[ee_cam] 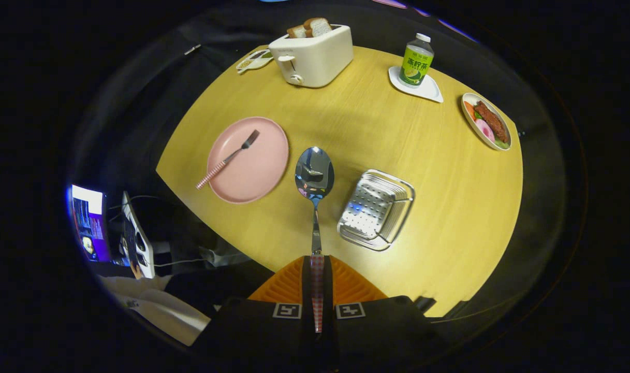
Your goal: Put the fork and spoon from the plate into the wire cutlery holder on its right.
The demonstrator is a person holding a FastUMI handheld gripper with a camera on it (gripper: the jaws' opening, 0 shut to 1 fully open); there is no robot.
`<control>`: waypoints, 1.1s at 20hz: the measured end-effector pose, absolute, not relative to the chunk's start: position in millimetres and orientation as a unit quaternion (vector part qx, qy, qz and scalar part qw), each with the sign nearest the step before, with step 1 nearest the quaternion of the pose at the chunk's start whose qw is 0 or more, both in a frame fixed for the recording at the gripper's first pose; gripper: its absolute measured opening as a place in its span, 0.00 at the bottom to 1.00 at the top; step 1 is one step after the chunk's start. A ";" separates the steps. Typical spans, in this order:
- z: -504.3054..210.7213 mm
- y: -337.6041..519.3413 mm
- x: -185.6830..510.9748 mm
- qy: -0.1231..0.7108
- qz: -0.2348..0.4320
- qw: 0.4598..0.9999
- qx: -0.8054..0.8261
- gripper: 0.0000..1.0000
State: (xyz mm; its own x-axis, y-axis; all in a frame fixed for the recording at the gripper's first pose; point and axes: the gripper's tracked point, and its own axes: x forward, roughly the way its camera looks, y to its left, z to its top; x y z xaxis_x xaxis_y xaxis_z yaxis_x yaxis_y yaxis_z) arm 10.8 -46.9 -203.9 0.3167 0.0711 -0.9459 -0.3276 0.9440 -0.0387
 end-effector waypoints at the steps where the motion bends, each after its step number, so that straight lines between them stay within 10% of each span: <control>1: -202.4 -58.2 11.7 0.580 0.121 0.797 -0.119 0.09; 22: -229.3 -121.6 44.8 0.755 0.111 0.607 -0.221 0.10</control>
State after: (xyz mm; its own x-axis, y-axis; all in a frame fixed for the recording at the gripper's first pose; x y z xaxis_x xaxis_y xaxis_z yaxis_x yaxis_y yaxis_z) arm 44.8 -121.6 -229.3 -0.1657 -0.1987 -0.9659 -0.4683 0.8778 -0.1003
